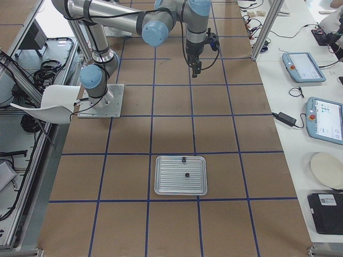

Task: Place bearing gear from tray to pile

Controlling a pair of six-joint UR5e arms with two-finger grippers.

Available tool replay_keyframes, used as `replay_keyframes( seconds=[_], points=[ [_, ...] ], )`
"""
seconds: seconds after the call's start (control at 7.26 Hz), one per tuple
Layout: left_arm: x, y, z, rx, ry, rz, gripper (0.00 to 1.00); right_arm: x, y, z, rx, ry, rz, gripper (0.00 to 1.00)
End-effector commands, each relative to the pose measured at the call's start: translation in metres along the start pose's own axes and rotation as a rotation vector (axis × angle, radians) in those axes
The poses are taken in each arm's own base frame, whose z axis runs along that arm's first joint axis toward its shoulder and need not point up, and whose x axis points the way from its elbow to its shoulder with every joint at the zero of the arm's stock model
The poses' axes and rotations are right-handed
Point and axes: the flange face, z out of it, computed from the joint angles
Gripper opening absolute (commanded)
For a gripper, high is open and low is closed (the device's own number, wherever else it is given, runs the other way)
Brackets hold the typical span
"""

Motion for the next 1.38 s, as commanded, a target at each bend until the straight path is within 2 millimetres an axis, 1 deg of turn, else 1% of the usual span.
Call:
replay_keyframes(
  seconds=[0.0,0.14,0.28,0.41,0.55,0.69,0.83,0.96,1.1,1.24],
  points=[
    [0.0,0.0,0.001,0.0,0.0,-0.001,1.0,0.102,0.023,0.049,-0.034,0.087,-0.057,1.0],
    [0.0,0.0,0.001,0.001,0.001,-0.003,1.0,0.144,0.038,0.076,-0.038,0.102,-0.057,1.0],
    [0.0,-0.001,-0.001,0.003,0.001,-0.001,1.0,0.182,0.057,0.11,-0.042,0.074,-0.073,1.0],
    [0.0,-0.001,0.001,0.0,0.0,-0.001,1.0,0.204,0.055,0.146,-0.05,0.064,-0.072,1.0],
    [0.0,-0.001,0.001,0.001,0.001,-0.001,1.0,0.229,0.065,0.176,-0.046,0.069,-0.074,1.0],
    [0.0,-0.002,-0.001,0.004,0.001,-0.001,1.0,0.245,0.074,0.209,-0.039,0.018,-0.074,1.0],
    [0.0,-0.002,-0.002,0.006,0.002,-0.001,1.0,0.253,0.072,0.231,-0.033,0.02,-0.073,1.0],
    [0.0,-0.002,-0.002,0.006,0.004,-0.003,1.0,0.262,0.069,0.247,-0.033,0.034,-0.097,0.96],
    [0.001,-0.002,-0.004,0.01,0.006,-0.003,1.0,0.267,0.066,0.251,-0.026,0.044,-0.099,0.93],
    [0.001,-0.003,-0.004,0.012,0.007,-0.003,1.0,0.268,0.066,0.26,-0.028,0.032,-0.096,0.89]
  ],
)
